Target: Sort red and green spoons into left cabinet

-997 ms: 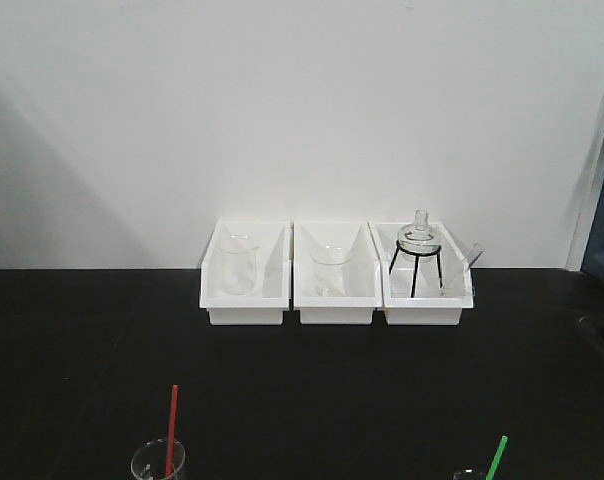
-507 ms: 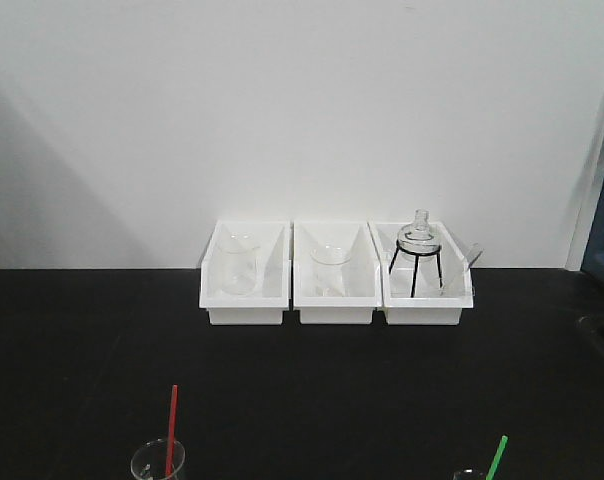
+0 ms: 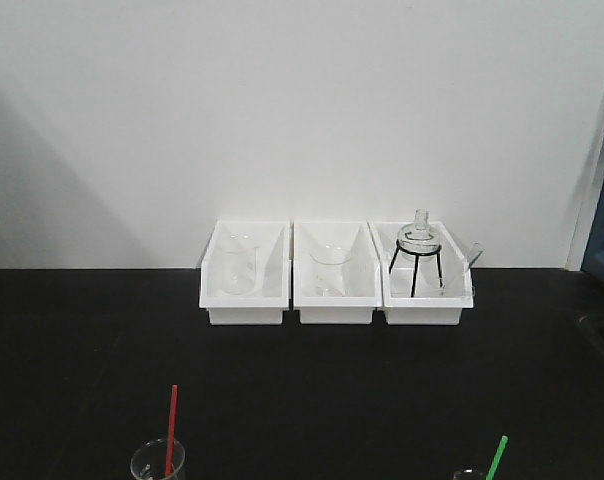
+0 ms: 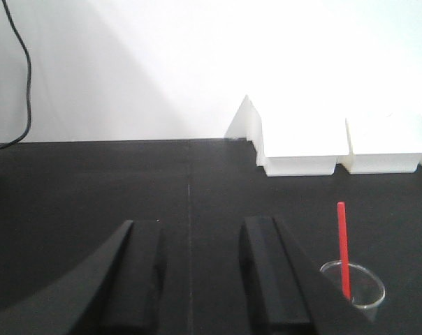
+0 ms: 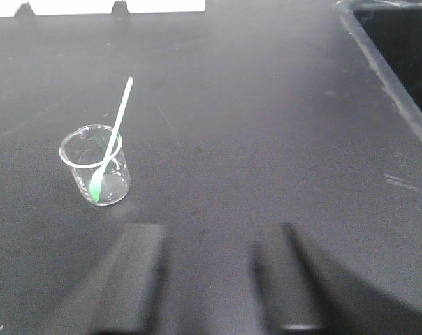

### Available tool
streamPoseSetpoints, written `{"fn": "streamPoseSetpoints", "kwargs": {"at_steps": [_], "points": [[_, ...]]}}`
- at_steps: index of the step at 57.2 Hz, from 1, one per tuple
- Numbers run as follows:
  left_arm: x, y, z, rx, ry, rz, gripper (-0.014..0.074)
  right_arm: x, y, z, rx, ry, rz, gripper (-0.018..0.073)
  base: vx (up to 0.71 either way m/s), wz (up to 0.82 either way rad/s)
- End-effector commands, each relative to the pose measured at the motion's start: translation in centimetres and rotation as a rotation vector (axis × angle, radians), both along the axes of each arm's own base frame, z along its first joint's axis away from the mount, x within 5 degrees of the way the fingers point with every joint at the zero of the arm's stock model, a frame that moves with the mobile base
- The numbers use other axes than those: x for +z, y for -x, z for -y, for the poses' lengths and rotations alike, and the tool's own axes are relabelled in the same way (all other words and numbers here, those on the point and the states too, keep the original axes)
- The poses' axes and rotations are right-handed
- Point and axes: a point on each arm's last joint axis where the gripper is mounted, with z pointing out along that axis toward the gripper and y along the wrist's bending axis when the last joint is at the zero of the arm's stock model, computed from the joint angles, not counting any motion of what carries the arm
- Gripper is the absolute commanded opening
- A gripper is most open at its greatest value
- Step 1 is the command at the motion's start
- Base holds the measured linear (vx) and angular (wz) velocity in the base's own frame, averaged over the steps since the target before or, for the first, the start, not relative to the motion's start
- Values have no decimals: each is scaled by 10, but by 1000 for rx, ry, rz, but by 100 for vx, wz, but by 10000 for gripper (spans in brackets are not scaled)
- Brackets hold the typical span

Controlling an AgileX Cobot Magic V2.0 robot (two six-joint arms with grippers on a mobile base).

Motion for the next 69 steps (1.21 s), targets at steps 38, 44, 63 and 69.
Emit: {"fn": "streamPoseSetpoints", "kwargs": {"at_steps": [38,44,63,69], "points": [[5,-154,76,-460,19,46,448,16,-20,-1,12,-1,146,510,0,0],[-9,-175,88,-486,22,5,448,16,-20,-1,12,-1,146,510,0,0],[-50,-220,105,-487,46,-93,448,16,-19,-1,13,1,143,510,0,0],[-60,-227,106,-476,83,-123,448,16,-19,-1,13,2,143,510,0,0]]}}
